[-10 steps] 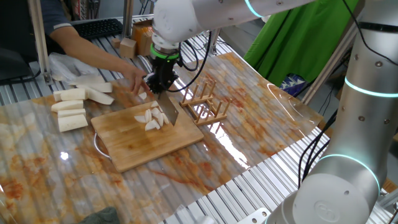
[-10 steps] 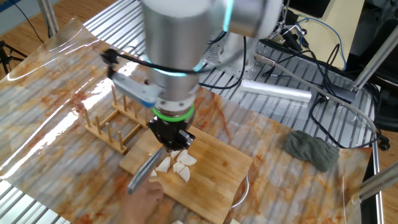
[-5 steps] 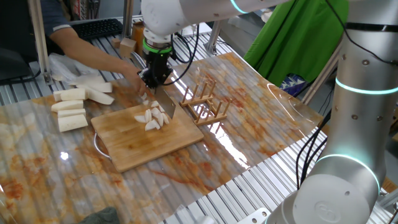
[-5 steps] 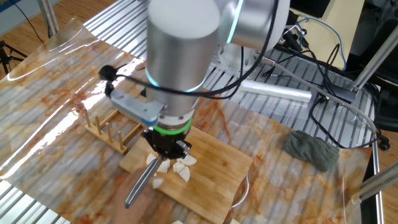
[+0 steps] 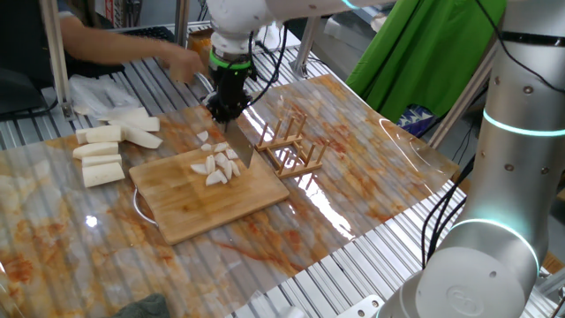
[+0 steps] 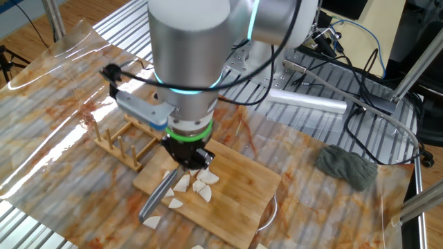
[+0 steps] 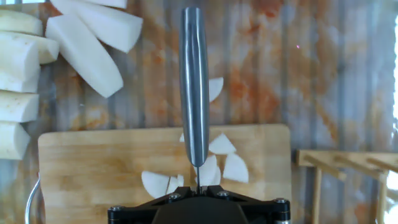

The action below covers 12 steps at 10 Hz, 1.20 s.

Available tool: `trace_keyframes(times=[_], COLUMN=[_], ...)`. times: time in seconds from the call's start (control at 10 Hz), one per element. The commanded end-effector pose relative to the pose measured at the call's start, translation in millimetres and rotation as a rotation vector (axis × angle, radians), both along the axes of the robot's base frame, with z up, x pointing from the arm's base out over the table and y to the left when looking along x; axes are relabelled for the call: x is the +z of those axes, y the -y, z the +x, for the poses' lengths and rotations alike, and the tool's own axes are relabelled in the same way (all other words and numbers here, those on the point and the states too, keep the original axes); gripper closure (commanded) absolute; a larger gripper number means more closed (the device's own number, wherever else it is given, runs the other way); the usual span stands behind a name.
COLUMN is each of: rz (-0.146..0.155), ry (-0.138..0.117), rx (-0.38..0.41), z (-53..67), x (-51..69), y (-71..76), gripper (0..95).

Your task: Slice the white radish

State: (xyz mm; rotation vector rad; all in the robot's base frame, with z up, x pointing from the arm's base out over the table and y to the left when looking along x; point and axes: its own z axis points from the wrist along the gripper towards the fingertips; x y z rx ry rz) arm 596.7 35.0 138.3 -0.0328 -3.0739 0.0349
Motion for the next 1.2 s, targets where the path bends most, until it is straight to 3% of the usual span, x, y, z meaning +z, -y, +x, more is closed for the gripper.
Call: trace_keyframes(times=[0.1,0.6,0.9,1.2], rz=[-0.002,0.027,0.041,0.040], ry=[-0.040,-0.053,-0.040,-0.038], rx=[-0.015,0.018,0.078,0.088], z=[-7.7,-6.8,1.8,7.0], x=[23.5,40.0,44.0,40.7], y=[20.5,85.2,116.7,137.5], gripper=[95.0,95.0,95.0,95.0])
